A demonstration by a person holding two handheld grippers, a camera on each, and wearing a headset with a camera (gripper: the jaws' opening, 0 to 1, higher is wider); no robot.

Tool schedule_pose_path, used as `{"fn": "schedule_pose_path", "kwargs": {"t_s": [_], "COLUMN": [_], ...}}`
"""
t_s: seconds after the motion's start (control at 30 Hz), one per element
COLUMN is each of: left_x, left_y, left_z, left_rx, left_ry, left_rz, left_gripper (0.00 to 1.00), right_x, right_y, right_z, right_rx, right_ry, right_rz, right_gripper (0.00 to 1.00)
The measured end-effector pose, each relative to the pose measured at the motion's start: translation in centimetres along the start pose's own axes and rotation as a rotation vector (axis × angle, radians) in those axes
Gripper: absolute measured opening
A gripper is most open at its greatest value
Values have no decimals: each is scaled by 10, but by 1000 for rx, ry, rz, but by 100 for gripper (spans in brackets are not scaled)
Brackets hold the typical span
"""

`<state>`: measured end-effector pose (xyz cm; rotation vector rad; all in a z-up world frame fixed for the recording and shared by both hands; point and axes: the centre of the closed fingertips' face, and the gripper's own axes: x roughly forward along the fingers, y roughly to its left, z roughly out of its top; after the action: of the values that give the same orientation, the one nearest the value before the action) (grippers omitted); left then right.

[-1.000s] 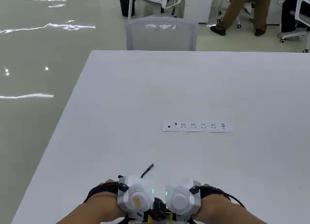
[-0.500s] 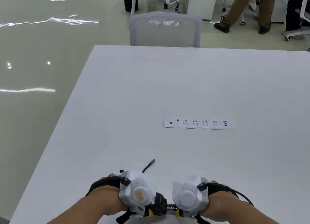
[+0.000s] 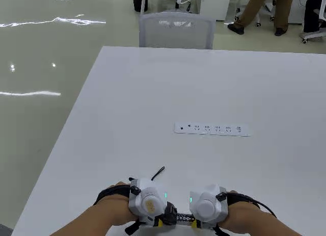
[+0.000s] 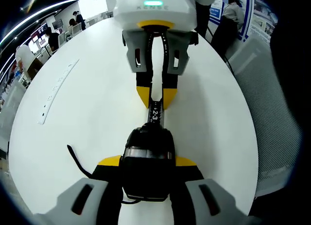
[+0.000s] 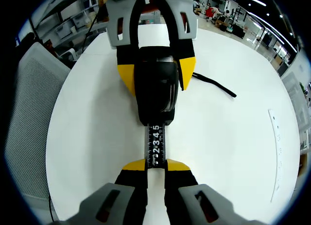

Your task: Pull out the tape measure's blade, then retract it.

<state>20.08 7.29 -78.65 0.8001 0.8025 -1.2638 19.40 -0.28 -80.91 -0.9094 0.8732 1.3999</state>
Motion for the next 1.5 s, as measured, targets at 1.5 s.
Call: {"fn": "schedule_pose_path", "kwargs": {"t_s": [1.5], "left_x": [4], "left_y": [3], "left_z": [-1], "left_rx": [-24], "left_ry": [-1], "left_rz": [4], "left_gripper": [33], "right_x": [-16], "right_y": [-4], "right_z": [-42], "right_rx": [-8], "right_ry": [55], "right_rz": [-1], "right_gripper": [11]}}
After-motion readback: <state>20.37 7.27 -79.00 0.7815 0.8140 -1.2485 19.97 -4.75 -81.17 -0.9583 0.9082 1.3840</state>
